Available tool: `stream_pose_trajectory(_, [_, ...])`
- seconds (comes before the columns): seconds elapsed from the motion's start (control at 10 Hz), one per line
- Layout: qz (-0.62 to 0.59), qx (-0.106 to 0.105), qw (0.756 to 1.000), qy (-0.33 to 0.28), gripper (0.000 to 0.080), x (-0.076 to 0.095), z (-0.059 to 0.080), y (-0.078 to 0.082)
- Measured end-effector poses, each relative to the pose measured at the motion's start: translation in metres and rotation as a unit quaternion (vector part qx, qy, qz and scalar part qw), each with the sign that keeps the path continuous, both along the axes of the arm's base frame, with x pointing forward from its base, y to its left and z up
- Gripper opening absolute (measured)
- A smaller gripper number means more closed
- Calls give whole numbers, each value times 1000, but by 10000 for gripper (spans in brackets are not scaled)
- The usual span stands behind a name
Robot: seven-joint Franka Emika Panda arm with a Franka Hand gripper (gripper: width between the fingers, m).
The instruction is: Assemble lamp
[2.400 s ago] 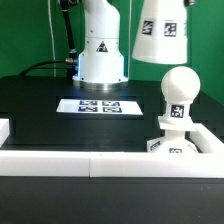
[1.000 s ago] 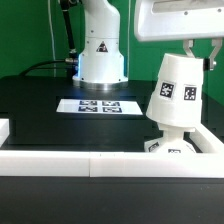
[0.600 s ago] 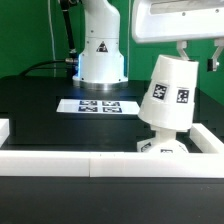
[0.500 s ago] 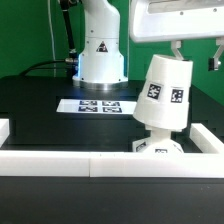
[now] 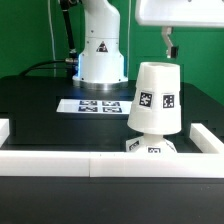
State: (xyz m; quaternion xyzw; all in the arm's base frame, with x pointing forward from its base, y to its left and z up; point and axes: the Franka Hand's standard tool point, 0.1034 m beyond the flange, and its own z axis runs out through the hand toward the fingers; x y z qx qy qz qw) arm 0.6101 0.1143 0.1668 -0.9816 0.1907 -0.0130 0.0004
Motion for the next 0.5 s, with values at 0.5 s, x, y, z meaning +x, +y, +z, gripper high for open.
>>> stream_pose_trajectory(0.5, [4,-4,1000,4,698,-6,-4,13])
